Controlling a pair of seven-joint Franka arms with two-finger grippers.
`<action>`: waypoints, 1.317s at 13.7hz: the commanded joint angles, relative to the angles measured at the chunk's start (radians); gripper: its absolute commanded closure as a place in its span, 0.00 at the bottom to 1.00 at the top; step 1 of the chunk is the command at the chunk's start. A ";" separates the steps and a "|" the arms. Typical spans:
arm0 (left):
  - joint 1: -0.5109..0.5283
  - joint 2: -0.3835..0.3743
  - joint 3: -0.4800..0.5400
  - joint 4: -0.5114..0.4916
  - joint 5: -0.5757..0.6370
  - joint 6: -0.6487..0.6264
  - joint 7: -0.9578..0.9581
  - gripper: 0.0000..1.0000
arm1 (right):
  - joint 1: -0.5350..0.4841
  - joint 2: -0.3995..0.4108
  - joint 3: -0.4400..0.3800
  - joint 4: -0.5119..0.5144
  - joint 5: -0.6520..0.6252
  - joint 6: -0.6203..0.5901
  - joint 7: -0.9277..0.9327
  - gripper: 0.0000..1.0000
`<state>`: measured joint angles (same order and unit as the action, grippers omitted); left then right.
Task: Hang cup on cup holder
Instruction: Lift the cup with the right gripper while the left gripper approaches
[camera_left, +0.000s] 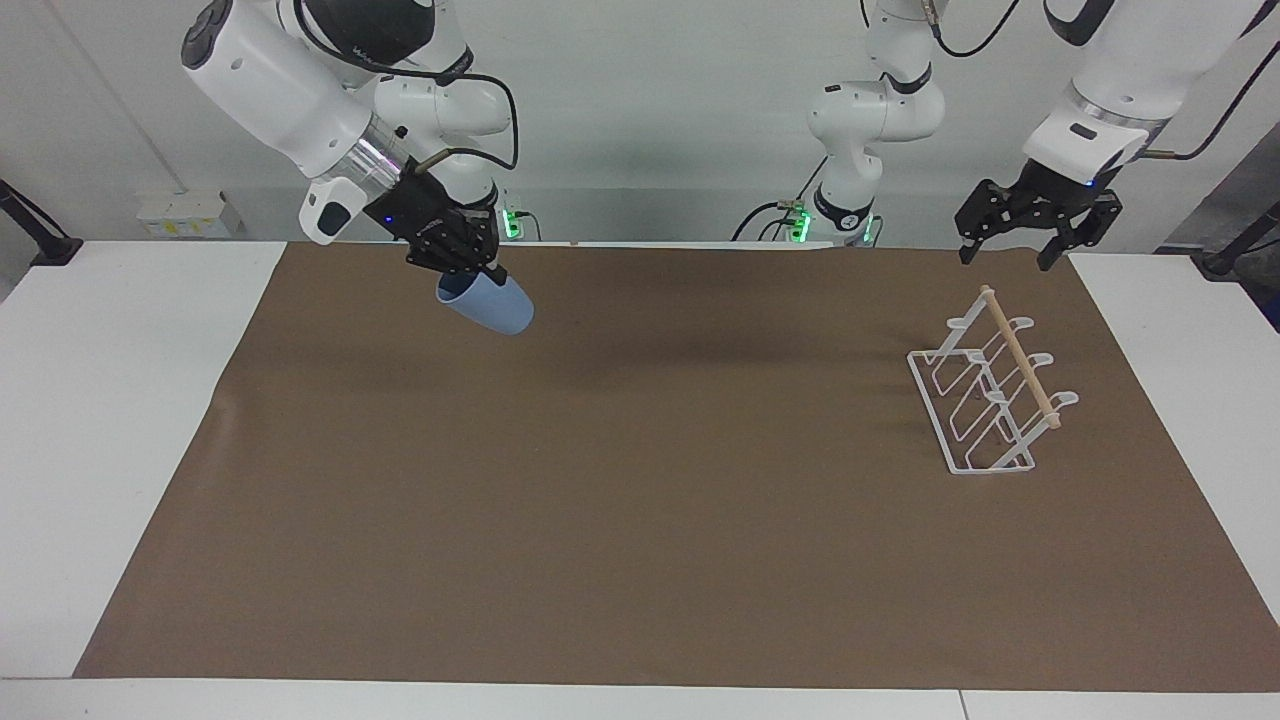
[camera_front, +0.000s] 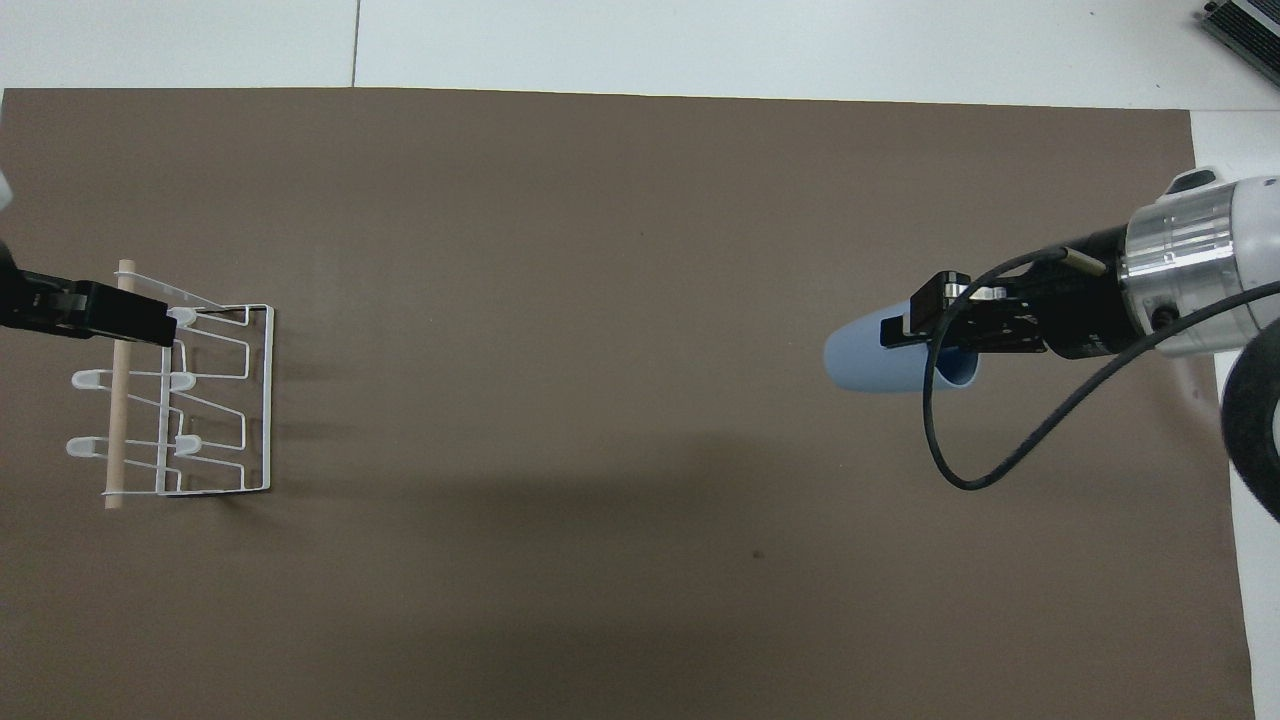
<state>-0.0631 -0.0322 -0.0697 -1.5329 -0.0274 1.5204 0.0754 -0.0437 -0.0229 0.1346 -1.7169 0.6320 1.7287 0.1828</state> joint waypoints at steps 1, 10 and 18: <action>-0.043 -0.017 0.005 -0.023 -0.011 0.020 0.078 0.00 | 0.031 -0.002 0.008 -0.029 0.156 0.087 0.194 1.00; -0.204 -0.055 -0.013 -0.096 -0.124 0.108 0.452 0.00 | 0.251 0.055 0.008 -0.029 0.331 0.399 0.552 1.00; -0.205 -0.078 -0.009 -0.153 -0.302 0.193 1.150 0.00 | 0.331 0.090 0.008 -0.021 0.359 0.574 0.672 1.00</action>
<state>-0.2700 -0.0798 -0.0822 -1.6456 -0.2914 1.6772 1.1060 0.2869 0.0671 0.1460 -1.7406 0.9510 2.2863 0.8434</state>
